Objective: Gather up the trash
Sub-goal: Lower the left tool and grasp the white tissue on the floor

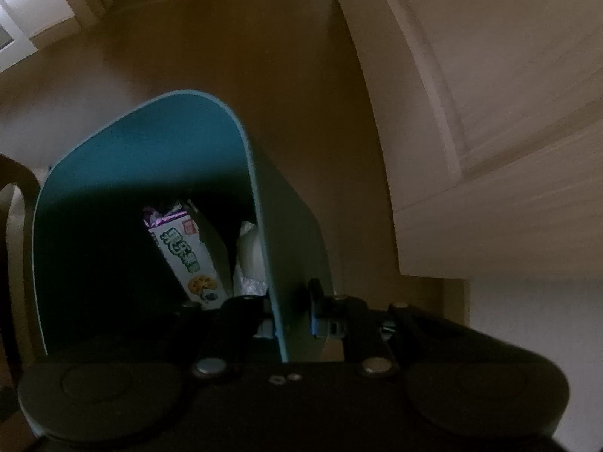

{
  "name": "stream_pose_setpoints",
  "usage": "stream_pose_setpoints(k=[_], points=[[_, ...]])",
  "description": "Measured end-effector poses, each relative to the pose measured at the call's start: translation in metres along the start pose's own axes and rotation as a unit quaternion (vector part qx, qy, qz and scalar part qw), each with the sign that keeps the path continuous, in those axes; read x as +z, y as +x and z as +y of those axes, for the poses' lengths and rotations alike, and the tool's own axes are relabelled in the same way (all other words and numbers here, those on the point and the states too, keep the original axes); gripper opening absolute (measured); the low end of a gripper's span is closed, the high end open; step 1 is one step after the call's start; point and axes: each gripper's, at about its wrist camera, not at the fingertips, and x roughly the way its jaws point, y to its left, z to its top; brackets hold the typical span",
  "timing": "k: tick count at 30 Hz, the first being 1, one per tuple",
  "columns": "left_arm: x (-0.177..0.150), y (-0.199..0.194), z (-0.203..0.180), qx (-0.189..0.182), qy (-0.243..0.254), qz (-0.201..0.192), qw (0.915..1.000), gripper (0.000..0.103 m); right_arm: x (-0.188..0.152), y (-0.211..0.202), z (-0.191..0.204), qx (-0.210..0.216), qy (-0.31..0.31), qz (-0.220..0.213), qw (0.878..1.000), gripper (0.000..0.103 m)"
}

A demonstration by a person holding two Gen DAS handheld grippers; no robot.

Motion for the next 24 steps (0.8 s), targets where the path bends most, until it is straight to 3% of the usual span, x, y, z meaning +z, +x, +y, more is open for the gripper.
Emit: stream_pose_setpoints(k=[5,12,24], points=[[-0.032,0.036,0.018,0.027,-0.01,0.005,0.9996,0.08,0.007,-0.003,-0.001,0.006,0.005,0.0,1.0,0.012],[-0.079,0.115,0.046,0.062,-0.021,0.059,0.9961,0.08,0.011,0.006,-0.013,0.021,-0.003,-0.005,1.0,0.012],[-0.139,0.28,0.034,0.048,-0.075,0.102,0.9908,0.08,-0.004,-0.004,-0.009,0.027,-0.039,-0.042,0.998,0.013]])
